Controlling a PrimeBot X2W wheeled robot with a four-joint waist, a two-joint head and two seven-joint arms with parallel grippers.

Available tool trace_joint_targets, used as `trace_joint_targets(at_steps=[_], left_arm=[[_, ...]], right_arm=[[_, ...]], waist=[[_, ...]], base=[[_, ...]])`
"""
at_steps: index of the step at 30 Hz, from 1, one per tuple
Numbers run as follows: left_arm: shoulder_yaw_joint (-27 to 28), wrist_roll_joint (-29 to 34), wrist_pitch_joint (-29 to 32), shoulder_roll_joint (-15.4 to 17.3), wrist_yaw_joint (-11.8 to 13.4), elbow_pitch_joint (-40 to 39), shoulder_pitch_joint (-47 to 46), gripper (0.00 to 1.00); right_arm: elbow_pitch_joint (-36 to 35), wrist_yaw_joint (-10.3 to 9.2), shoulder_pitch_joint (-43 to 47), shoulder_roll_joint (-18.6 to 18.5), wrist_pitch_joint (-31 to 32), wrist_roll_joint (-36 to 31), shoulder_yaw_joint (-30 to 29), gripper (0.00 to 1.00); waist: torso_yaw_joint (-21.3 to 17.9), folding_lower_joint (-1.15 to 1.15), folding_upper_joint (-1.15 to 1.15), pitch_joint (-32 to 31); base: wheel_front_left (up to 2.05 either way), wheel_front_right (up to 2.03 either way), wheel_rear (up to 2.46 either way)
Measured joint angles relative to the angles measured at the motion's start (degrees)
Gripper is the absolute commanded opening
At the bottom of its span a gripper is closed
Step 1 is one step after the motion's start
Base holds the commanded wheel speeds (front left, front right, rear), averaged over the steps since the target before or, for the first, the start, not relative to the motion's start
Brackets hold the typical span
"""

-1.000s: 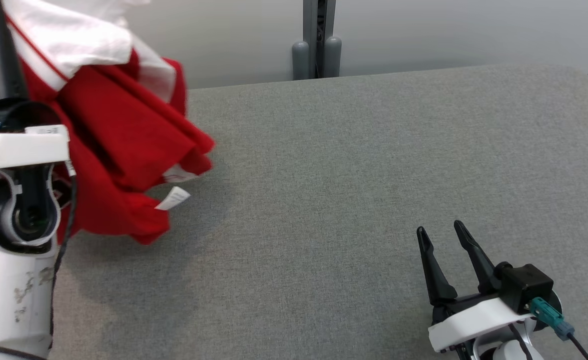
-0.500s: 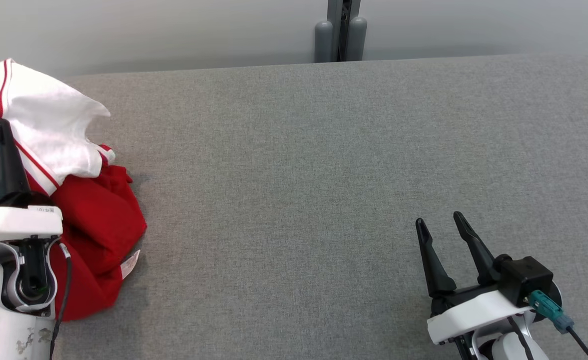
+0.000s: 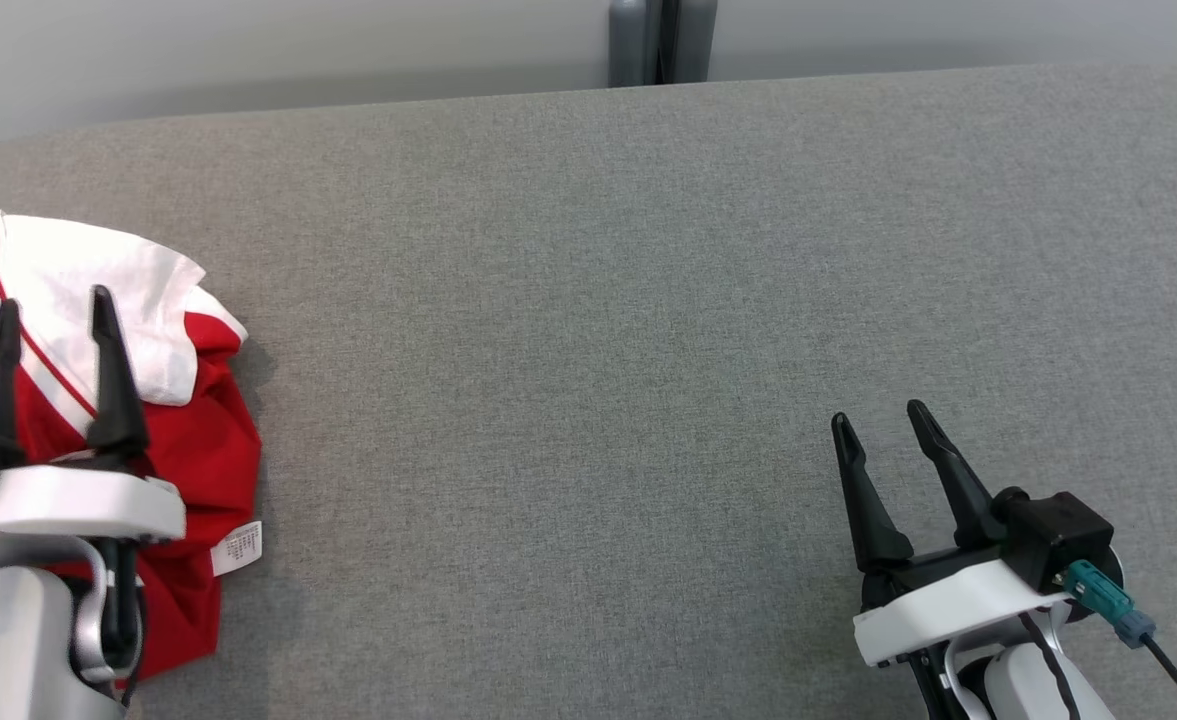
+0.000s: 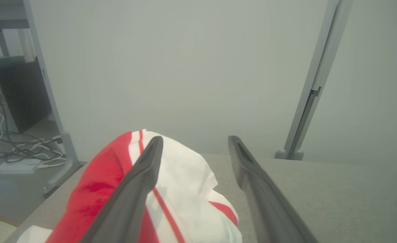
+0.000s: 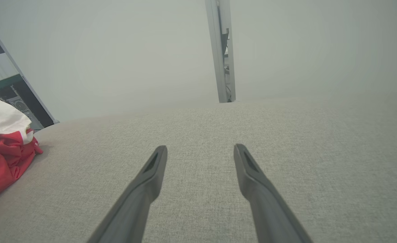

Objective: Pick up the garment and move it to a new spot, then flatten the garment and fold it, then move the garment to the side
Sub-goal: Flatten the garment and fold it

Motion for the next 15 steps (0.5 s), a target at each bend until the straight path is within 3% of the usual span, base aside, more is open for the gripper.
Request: trace_joint_targets(at_steps=[5, 8, 12, 15], left_arm=[[-5.0, 12.4, 0.0, 0.4, 3.4, -4.6, 4.5, 1.00], [-9.1, 19.4, 0.0, 1.8, 5.3, -3.0, 5.7, 1.00], [-10.9, 23.7, 3.4, 3.0, 8.3, 1.6, 4.8, 1.00], [-11.8, 25.5, 5.6, 3.7, 9.1, 4.4, 1.7, 1.00]], right_arm=[[-0.3, 0.00, -0.3, 0.0, 0.0, 0.3, -0.2, 1.00], [-0.3, 0.00, -0.3, 0.0, 0.0, 0.5, -0.3, 1.00], [0.0, 0.00, -0.6, 0.0, 0.0, 0.7, 0.3, 1.00], [0.1, 0.00, -0.9, 0.0, 0.0, 0.8, 0.6, 1.00]], waist=[[-0.2, 0.00, 0.00, 0.6], [0.1, 0.00, 0.00, 0.7], [0.4, 0.00, 0.00, 0.8], [0.2, 0.00, 0.00, 0.9]], base=[[0.00, 0.00, 0.00], [0.00, 0.00, 0.00], [0.00, 0.00, 0.00], [0.00, 0.00, 0.00]])
